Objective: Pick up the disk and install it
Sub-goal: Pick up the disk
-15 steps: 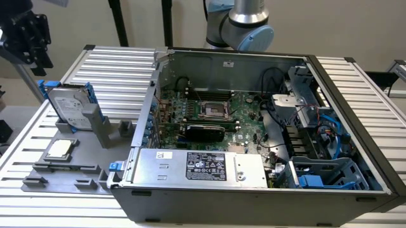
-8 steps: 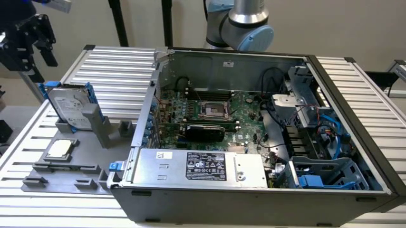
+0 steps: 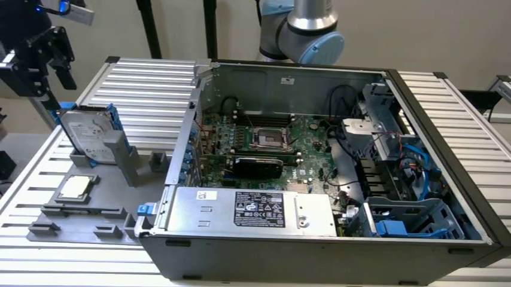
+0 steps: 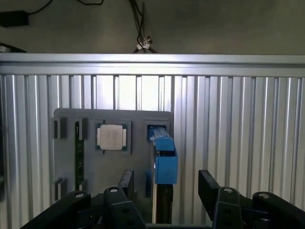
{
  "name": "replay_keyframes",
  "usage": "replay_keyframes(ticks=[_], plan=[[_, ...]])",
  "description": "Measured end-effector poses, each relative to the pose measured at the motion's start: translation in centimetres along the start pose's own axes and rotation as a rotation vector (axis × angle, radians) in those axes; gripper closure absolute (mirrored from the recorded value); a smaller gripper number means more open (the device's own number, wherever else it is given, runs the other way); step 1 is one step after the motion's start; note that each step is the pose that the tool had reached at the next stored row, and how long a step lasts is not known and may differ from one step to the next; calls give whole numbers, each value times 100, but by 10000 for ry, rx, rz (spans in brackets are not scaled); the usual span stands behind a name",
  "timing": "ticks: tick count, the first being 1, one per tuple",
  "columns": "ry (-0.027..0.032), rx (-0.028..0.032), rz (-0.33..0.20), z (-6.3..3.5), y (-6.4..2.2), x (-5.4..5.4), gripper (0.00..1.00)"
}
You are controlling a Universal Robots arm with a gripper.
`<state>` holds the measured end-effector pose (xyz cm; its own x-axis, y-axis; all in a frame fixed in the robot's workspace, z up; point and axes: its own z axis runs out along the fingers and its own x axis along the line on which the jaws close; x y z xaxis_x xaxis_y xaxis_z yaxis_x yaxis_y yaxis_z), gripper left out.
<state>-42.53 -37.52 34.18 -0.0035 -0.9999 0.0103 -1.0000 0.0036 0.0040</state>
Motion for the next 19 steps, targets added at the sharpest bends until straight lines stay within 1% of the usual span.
replay_keyframes(ticks=[13,19], plan=[[0,-1,98,236,1,-13,35],[-1,-1,207,346,32,-10,35]])
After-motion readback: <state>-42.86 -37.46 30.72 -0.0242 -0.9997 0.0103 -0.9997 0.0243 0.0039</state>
